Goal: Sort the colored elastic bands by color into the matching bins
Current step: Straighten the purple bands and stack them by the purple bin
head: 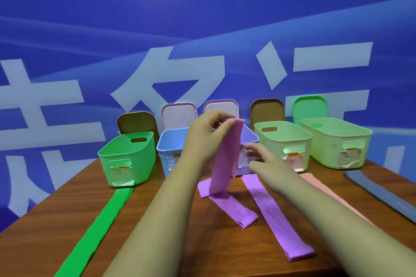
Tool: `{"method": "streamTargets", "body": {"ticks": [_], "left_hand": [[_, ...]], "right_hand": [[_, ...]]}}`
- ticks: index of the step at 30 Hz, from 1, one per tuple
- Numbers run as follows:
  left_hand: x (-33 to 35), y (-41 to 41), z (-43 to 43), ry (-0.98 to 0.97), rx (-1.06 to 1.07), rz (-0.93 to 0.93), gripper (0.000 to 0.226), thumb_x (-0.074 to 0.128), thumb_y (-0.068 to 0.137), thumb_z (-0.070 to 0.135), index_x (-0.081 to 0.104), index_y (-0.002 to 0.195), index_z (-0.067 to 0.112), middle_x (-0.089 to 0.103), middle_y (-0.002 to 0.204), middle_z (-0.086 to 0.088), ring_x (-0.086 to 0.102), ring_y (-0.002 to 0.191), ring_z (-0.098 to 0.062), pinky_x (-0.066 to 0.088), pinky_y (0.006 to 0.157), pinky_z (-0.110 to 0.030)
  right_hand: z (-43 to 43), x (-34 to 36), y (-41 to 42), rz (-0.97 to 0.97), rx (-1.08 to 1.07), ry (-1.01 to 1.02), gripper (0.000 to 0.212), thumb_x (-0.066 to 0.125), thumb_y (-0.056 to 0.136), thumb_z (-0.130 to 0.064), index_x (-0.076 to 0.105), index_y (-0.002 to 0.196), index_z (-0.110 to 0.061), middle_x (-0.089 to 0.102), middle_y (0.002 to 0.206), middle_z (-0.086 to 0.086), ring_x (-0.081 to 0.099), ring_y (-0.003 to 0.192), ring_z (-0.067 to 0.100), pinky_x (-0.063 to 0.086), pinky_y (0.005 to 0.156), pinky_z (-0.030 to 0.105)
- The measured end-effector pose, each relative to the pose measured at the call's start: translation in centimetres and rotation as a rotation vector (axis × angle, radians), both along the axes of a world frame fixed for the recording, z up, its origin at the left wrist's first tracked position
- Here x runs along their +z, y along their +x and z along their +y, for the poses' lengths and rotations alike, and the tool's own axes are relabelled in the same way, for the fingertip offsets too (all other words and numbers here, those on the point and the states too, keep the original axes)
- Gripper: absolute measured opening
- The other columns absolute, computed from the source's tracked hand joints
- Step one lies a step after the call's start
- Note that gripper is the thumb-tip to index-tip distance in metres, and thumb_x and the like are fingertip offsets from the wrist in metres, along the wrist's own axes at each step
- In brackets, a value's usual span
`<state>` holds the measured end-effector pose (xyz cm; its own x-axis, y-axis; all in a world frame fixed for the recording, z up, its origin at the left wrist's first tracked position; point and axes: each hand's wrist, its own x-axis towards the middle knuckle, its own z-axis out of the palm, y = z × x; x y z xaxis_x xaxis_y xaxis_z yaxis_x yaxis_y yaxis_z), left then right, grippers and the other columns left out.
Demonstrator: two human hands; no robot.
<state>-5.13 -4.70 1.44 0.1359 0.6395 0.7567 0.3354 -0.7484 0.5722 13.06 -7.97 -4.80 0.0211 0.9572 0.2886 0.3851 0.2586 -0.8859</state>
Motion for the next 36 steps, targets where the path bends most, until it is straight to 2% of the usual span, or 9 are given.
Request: {"method": "streamTargets", "body": {"ticks": [4, 9, 14, 17, 19, 23, 26, 32, 36], "left_hand": [[3.4, 0.2, -0.1, 0.026, -0.051, -0.064, 0.007, 0.072, 0.098, 0.026, 0.078, 0.095, 0.030, 0.074, 0.091, 0.020, 0.065, 0.085, -0.004, 0.051, 0.078, -0.019], [6.5, 0.5, 0.1, 0.017, -0.062, -0.109, 0.008, 0.072, 0.098, 0.027, 0.078, 0.094, 0.029, 0.073, 0.087, 0.014, 0.065, 0.081, -0.007, 0.055, 0.077, -0.031], [8.5, 1.0, 0.2, 0.001, -0.002, -0.104, 0.009, 0.072, 0.096, 0.032, 0.078, 0.091, 0.030, 0.068, 0.078, 0.022, 0.060, 0.071, -0.007, 0.051, 0.070, -0.025], [9.2, 1.4, 0.3, -0.025, -0.002, -0.109, 0.009, 0.073, 0.095, 0.034, 0.078, 0.088, 0.031, 0.067, 0.074, 0.023, 0.060, 0.072, -0.008, 0.056, 0.074, -0.034], [9.3, 1.6, 0.5, -0.041, -0.008, -0.124, 0.009, 0.074, 0.095, 0.034, 0.079, 0.088, 0.029, 0.068, 0.076, 0.019, 0.059, 0.071, -0.008, 0.056, 0.073, -0.034], [9.4, 1.9, 1.0, -0.086, -0.009, -0.146, 0.011, 0.074, 0.095, 0.035, 0.079, 0.089, 0.027, 0.070, 0.082, 0.012, 0.061, 0.076, -0.007, 0.055, 0.072, -0.032], [9.1, 1.9, 1.7, -0.150, 0.005, -0.174, 0.010, 0.074, 0.095, 0.033, 0.079, 0.090, 0.025, 0.071, 0.080, 0.012, 0.061, 0.070, -0.006, 0.053, 0.065, -0.027], [7.4, 1.6, 3.2, -0.275, 0.044, -0.168, 0.020, 0.072, 0.096, 0.027, 0.078, 0.089, 0.010, 0.064, 0.065, 0.002, 0.053, 0.050, -0.013, 0.048, 0.056, -0.028], [4.9, 1.8, 5.2, -0.416, 0.051, -0.131, 0.019, 0.072, 0.095, 0.017, 0.076, 0.089, 0.000, 0.064, 0.063, -0.006, 0.055, 0.051, -0.018, 0.053, 0.056, -0.028]], "right_hand": [[-1.4, -0.2, -0.7, -0.016, 0.078, 0.020, 0.039, 0.070, 0.092, -0.019, 0.062, 0.121, -0.043, 0.069, 0.116, -0.025, 0.063, 0.105, -0.013, 0.052, 0.094, 0.019], [-2.6, -0.1, -1.2, -0.082, 0.013, 0.005, 0.017, 0.058, 0.093, -0.022, 0.065, 0.102, -0.034, 0.071, 0.087, -0.017, 0.064, 0.081, -0.001, 0.053, 0.073, 0.021], [-3.6, -0.3, -1.5, 0.073, 0.051, -0.085, 0.031, 0.046, 0.107, -0.033, 0.073, 0.094, -0.028, 0.077, 0.094, -0.010, 0.069, 0.086, 0.003, 0.055, 0.082, 0.031], [-4.5, 0.0, -2.0, 0.381, 0.136, -0.139, 0.054, 0.040, 0.108, -0.059, 0.082, 0.095, -0.026, 0.081, 0.102, 0.007, 0.078, 0.098, 0.029, 0.059, 0.095, 0.047], [-4.7, 0.4, -2.1, 0.434, 0.130, -0.141, 0.052, 0.042, 0.105, -0.061, 0.077, 0.102, -0.023, 0.081, 0.101, 0.010, 0.079, 0.093, 0.037, 0.060, 0.094, 0.051], [-4.2, -0.1, -2.1, 0.279, 0.069, -0.120, 0.040, 0.055, 0.106, -0.049, 0.069, 0.112, -0.012, 0.078, 0.103, 0.018, 0.080, 0.086, 0.031, 0.064, 0.086, 0.049], [-3.8, -0.7, -1.8, 0.210, -0.007, -0.101, 0.045, 0.057, 0.099, -0.057, 0.068, 0.104, -0.013, 0.073, 0.097, 0.021, 0.073, 0.086, 0.036, 0.060, 0.084, 0.052], [-3.5, -2.0, -0.5, -0.022, -0.153, -0.076, 0.042, 0.046, 0.107, -0.044, 0.056, 0.094, -0.005, 0.048, 0.077, 0.001, 0.046, 0.070, 0.017, 0.035, 0.067, 0.037], [-4.0, -2.7, 0.9, -0.165, -0.245, -0.089, 0.031, 0.043, 0.107, -0.029, 0.062, 0.098, -0.006, 0.062, 0.086, 0.007, 0.054, 0.079, 0.021, 0.037, 0.066, 0.034]]}}
